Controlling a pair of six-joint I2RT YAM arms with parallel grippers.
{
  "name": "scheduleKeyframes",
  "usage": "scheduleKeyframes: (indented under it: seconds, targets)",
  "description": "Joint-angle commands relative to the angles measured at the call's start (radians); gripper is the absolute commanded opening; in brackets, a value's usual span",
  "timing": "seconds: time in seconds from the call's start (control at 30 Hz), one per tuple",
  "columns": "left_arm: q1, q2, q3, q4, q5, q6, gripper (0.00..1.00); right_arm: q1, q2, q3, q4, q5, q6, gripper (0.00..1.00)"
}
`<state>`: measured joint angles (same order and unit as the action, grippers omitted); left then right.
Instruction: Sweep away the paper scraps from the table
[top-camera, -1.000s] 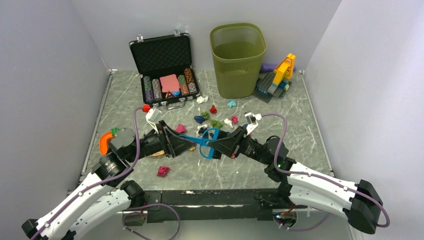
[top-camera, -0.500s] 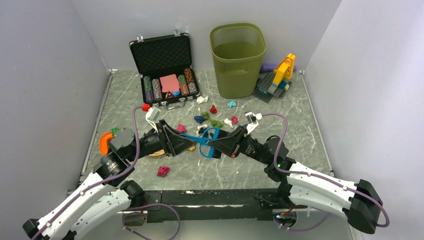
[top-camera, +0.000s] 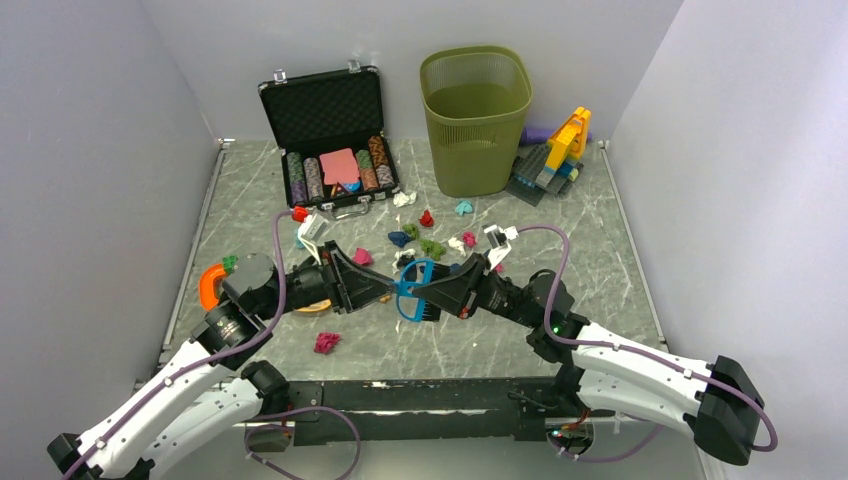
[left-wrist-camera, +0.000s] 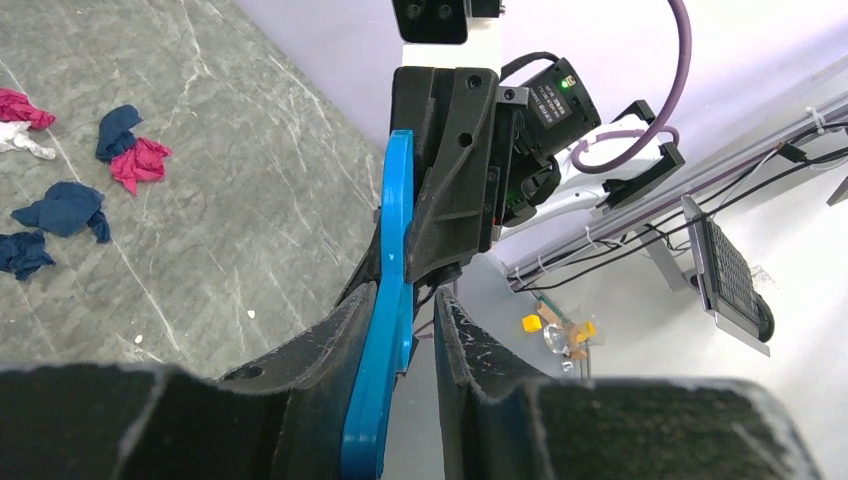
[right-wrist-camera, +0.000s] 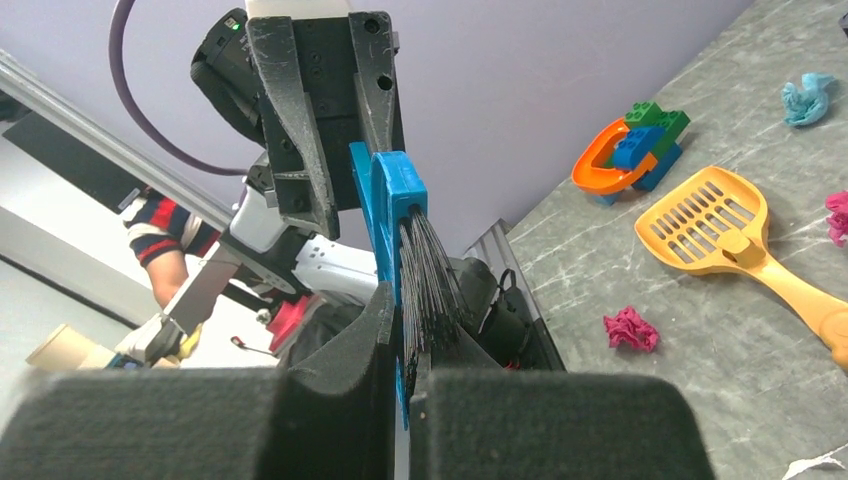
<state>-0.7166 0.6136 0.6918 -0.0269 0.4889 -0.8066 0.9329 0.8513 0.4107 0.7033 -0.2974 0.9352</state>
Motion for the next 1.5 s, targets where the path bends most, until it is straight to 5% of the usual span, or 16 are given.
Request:
scheduleKeyframes:
  seconds: [0.0, 0.3, 0.57, 0.67, 0.7, 0.77, 1.03, 1.23, 1.47]
  targets:
    - [0.001, 0.0, 0.025, 0.04, 0.036, 0.009, 0.32, 0.002, -0.014, 0.043, -0.014, 0.001, -0.017, 0.0]
    - [0.004, -0.004, 0.045, -0.01, 0.017, 0.035, 0.25, 0.001, -0.033, 0.04, -0.042, 0.014, -0.031, 0.0]
    - [0.011, -0.006, 0.054, -0.045, 0.005, 0.048, 0.0, 0.001, -0.028, 0.057, -0.09, 0.017, -0.046, 0.03]
    - [0.011, -0.014, 0.072, -0.12, -0.046, 0.081, 0.0, 0.001, -0.033, 0.066, -0.134, 0.046, -0.059, 0.64]
    - [0.011, -0.023, 0.085, -0.17, -0.086, 0.099, 0.0, 0.003, -0.035, 0.069, -0.156, 0.059, -0.065, 0.79]
    - [0.012, -0.041, 0.126, -0.322, -0.228, 0.137, 0.0, 0.002, -0.039, 0.083, -0.213, 0.08, -0.086, 0.91]
    - [0.012, -0.045, 0.312, -0.892, -0.855, 0.202, 0.0, 0.008, 0.053, 0.186, -0.499, 0.165, -0.287, 0.93]
    - [0.012, -0.077, 0.368, -0.987, -1.003, 0.294, 0.0, 0.046, 0.354, 0.427, -0.733, 0.248, -0.536, 0.93]
    - [0.012, -0.094, 0.398, -1.02, -1.109, 0.328, 0.0, 0.086, 0.679, 0.676, -0.798, 0.212, -0.816, 0.93]
